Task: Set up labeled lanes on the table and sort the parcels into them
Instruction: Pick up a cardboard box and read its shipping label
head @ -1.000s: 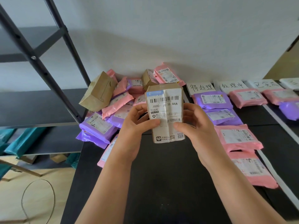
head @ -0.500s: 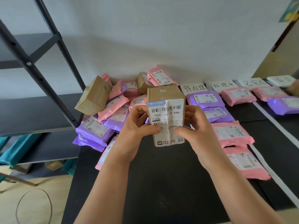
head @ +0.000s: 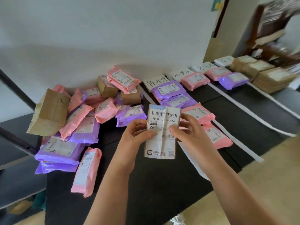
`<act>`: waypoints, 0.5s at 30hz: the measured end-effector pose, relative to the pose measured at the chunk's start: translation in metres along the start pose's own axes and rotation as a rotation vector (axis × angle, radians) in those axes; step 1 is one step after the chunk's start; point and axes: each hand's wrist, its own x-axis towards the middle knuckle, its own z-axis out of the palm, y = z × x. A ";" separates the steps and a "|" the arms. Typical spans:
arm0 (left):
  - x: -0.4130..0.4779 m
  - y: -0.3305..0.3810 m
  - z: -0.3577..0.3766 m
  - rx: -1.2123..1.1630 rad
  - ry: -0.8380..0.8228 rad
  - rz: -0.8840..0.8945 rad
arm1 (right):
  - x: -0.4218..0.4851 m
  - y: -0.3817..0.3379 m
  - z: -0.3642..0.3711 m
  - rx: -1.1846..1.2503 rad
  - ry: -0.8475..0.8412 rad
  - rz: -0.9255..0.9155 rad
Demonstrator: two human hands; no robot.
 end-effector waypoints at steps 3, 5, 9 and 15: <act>0.001 -0.007 0.027 0.066 -0.083 -0.040 | -0.011 0.006 -0.028 -0.050 0.077 0.017; 0.000 -0.009 0.046 0.112 -0.148 -0.051 | -0.018 0.009 -0.049 -0.019 0.113 0.029; -0.004 -0.007 0.091 0.206 -0.252 -0.059 | -0.033 0.011 -0.096 0.014 0.163 -0.001; -0.013 -0.019 0.184 0.318 -0.284 -0.018 | -0.048 0.026 -0.183 0.097 0.297 -0.004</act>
